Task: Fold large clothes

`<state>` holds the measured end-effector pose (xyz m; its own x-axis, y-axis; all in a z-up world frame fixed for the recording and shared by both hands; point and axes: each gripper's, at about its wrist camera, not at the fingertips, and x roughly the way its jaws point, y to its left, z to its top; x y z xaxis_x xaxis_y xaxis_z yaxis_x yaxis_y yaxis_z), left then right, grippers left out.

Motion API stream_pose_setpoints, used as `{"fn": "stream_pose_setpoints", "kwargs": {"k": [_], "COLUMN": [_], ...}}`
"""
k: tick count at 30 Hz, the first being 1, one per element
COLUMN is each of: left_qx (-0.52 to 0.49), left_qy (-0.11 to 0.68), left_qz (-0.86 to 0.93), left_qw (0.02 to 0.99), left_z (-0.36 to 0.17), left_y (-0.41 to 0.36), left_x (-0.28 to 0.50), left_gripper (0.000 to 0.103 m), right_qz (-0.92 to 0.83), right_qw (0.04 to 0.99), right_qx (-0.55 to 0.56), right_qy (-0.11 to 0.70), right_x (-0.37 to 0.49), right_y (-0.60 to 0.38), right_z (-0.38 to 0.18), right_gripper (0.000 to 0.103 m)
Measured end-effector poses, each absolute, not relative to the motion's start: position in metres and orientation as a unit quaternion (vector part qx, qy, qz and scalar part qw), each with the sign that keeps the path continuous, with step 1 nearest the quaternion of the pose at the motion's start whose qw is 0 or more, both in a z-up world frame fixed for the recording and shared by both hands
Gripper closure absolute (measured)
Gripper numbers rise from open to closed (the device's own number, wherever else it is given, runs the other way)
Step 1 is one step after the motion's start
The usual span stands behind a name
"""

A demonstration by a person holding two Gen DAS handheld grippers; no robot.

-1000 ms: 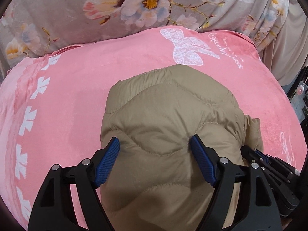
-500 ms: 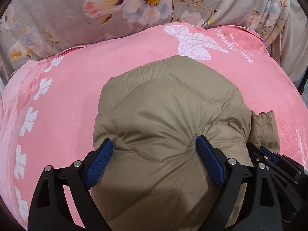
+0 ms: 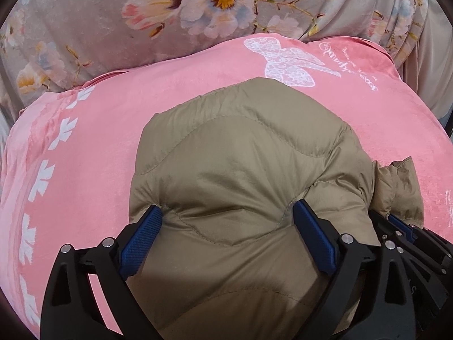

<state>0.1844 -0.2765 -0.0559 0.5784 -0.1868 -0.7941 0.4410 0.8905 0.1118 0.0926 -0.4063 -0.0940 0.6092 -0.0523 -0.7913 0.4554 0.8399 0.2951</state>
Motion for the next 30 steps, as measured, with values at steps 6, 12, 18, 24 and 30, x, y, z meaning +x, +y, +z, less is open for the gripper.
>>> {"fn": "stream_pose_setpoints", "kwargs": {"k": [6,12,18,24,30], "left_qx": [0.155,0.138,0.128,0.159,0.151], "left_qy": [0.414,0.419,0.448,0.475,0.48], "left_qz": [-0.172,-0.187,-0.207,-0.223,-0.21], "left_qw": [0.88,0.878,0.86,0.836,0.838], "left_z": [-0.06,-0.056,-0.018,-0.018,-0.035], "left_y": [-0.28,-0.272,-0.233,-0.213,-0.205], "left_x": [0.185,0.185,0.154,0.11,0.1], "left_gripper": [0.01,0.01,0.01,0.01,0.009], "right_qz": [-0.15,-0.137,-0.128,-0.099,-0.116], "right_qw": [0.867,0.861,0.869,0.853,0.842], "right_qx": [0.24,0.266,0.234,0.187,0.206], "right_qy": [0.409,0.412,0.417,0.478,0.484], "right_x": [0.092,0.085,0.026,-0.009,-0.008], "right_y": [-0.402,-0.412,-0.388,-0.337,-0.33], "right_z": [-0.096,-0.092,-0.026,-0.038,-0.064], "right_gripper": [0.09,0.089,0.082,0.082,0.081]}}
